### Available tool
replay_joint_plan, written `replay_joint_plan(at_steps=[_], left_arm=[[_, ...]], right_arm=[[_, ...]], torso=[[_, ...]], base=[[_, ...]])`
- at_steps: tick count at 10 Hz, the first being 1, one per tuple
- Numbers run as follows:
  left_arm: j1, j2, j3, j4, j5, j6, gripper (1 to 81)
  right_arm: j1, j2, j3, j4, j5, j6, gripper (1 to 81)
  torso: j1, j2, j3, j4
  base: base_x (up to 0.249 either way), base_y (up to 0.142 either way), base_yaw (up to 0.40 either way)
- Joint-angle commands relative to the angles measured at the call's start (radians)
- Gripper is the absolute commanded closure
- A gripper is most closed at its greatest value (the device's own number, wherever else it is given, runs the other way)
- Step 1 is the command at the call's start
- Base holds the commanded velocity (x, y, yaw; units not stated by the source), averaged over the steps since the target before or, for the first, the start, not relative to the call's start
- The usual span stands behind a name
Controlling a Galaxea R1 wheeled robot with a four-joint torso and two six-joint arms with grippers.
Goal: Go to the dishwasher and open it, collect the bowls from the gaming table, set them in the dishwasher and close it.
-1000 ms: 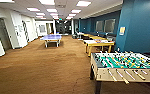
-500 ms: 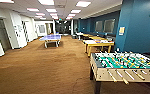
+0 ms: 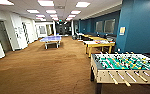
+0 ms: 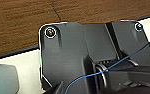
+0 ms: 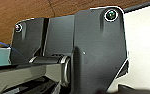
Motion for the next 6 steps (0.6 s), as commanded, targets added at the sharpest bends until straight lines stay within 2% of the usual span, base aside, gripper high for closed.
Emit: replay_joint_plan(at_steps=[1, 6], left_arm=[[-0.054, -0.012, -0.005, -0.001, 0.041, -0.001, 1.0], [-0.054, -0.012, -0.005, 0.0, 0.041, -0.001, 1.0]], right_arm=[[0.057, 0.008, 0.002, -0.002, -0.056, -0.001, 1.0], [0.057, 0.008, 0.004, -0.002, -0.056, -0.001, 1.0]], torso=[[0.0, 0.0, 0.0, 0.0], [0.0, 0.0, 0.0, 0.0]], base=[[0.113, 0.0, 0.0], [0.128, 0.0, 0.0]])
